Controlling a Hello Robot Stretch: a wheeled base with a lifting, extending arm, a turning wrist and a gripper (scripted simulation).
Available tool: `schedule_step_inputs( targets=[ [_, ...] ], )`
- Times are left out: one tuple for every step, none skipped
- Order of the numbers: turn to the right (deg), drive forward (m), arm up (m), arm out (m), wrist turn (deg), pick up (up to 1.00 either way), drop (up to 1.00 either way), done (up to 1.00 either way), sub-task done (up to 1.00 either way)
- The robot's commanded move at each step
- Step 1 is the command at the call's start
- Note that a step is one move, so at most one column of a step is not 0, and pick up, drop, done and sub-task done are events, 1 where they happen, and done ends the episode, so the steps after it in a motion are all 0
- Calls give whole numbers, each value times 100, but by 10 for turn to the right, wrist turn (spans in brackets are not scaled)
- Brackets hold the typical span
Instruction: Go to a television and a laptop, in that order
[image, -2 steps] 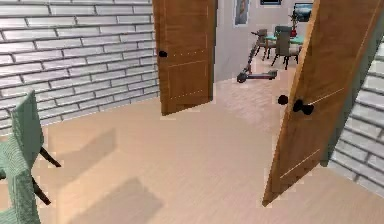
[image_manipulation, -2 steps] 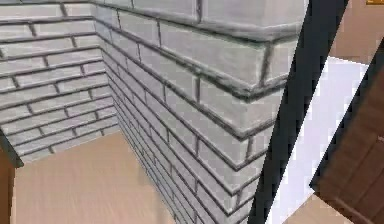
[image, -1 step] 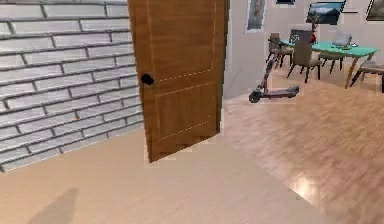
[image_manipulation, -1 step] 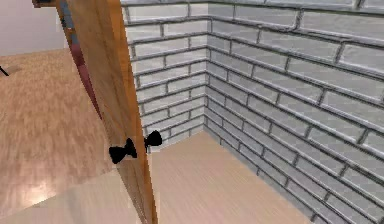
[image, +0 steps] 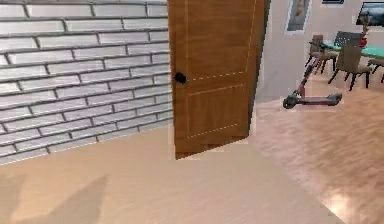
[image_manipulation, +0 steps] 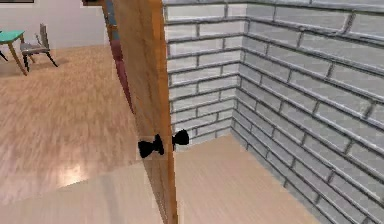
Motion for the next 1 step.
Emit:
schedule_step_inputs(
  targets=[
    [0, 5, 0, 0, 0, 0, 0, 0, 0]
  ],
)
